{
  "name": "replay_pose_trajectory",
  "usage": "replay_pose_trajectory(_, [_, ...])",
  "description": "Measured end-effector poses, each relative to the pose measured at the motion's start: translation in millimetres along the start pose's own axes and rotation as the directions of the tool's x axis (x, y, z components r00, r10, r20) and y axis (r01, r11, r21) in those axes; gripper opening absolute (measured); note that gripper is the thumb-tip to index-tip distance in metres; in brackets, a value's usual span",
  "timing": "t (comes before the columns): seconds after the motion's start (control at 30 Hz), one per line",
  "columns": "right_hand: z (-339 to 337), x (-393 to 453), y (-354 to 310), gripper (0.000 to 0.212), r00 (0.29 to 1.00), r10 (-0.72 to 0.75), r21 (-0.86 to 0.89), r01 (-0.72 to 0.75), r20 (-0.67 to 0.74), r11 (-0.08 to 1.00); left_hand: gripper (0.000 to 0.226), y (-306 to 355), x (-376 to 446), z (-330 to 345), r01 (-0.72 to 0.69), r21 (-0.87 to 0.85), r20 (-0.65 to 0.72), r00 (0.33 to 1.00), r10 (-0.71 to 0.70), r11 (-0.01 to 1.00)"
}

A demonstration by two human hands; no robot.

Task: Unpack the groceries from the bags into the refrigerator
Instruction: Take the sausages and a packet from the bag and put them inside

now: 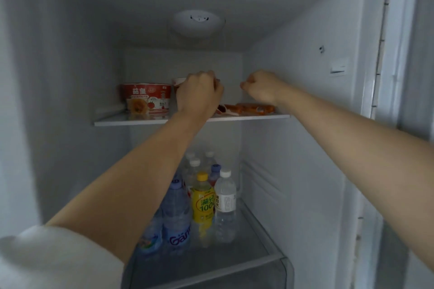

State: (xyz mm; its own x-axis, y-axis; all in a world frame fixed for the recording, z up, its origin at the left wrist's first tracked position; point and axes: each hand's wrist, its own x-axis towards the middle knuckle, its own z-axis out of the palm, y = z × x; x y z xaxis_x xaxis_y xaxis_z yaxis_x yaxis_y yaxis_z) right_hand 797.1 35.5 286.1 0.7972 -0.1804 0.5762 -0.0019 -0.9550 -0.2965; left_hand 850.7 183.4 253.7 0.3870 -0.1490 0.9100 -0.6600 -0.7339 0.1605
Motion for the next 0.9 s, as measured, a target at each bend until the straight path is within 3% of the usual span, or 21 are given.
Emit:
replay_pose_trajectory(0.3, [-13,-72,-28,0.027,0.982,-0.015,0.035,0.022,-0.188,0.999,0.029,12,-48,-22,-0.089,-0.389,-0.057,0.996,0.073,0.917])
replay_pose_trajectory(0.57, [6,-211,-7,0.025,0.922,0.074,0.237,0.020,-0.380,0.971,0.024,38,-159,-39,0.021,-0.648,0.119,0.990,0.074,0.761])
replay_pose_trajectory(0.7, [25,-305,5,0.029,0.933,0.126,0.301,-0.020,-0.337,0.953,0.021,57,-231,-54,-0.013,-0.703,0.156,0.973,0.171,0.712])
replay_pose_trajectory(0.9, [49,-434,20,0.032,0.933,0.299,0.334,-0.221,-0.202,0.916,0.022,81,-337,-68,0.050,-0.727,0.322,0.906,0.276,0.685])
